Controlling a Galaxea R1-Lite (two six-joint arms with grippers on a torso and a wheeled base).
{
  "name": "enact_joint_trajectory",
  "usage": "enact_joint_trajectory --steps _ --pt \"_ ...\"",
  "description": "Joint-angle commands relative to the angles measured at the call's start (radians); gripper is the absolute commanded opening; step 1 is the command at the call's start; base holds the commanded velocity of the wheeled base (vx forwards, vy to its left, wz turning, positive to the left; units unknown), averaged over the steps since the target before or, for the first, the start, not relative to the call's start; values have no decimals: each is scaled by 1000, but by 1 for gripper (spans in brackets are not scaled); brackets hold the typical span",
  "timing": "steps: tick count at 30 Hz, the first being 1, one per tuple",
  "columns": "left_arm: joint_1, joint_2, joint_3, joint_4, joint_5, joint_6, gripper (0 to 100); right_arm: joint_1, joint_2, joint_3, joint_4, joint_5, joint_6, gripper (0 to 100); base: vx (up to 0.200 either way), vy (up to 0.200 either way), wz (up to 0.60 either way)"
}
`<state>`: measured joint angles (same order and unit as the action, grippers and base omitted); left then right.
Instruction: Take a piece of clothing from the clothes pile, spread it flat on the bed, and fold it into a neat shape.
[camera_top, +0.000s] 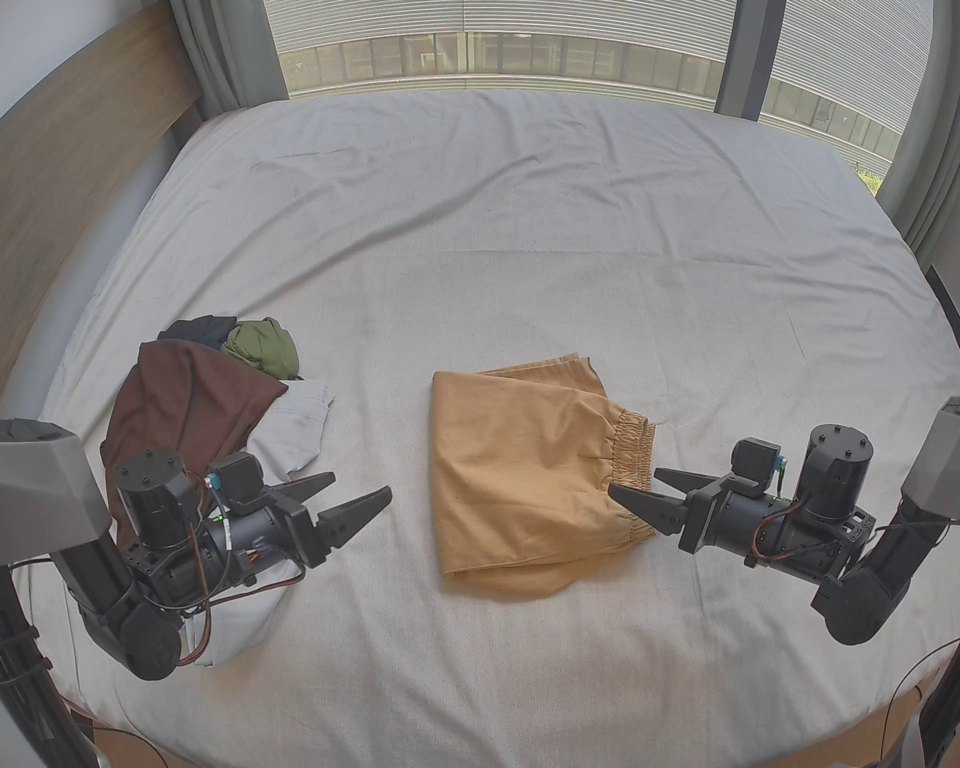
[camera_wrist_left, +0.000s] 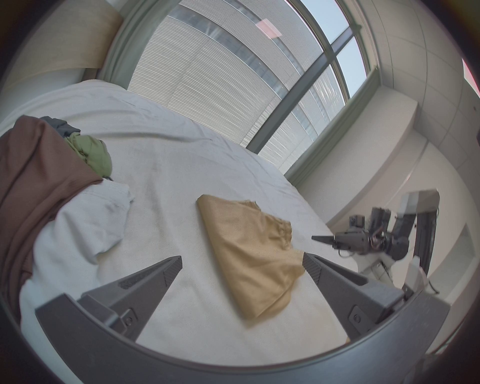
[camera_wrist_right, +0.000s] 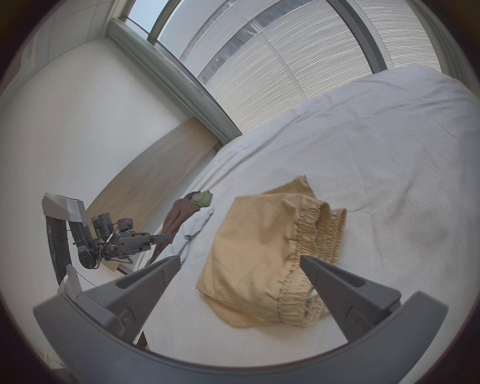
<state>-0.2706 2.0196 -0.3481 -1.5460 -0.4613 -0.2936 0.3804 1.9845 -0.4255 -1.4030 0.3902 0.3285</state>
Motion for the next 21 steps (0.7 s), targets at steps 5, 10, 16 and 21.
enact_joint_trajectory --steps 5,10,16,21 --pt "96 -18 103 -2 -132 85 100 -57 93 14 30 -7 -19 100 0 0 0" --pt "103 -18 107 -2 -139 103 100 -98 143 13 29 -8 -39 100 0 0 0" --pt "102 -13 110 -2 -139 103 100 -106 175 4 16 -8 -39 100 0 0 0" --pt "103 -15 109 -2 -137 103 100 -97 229 -45 9 -24 -29 100 0 0 0"
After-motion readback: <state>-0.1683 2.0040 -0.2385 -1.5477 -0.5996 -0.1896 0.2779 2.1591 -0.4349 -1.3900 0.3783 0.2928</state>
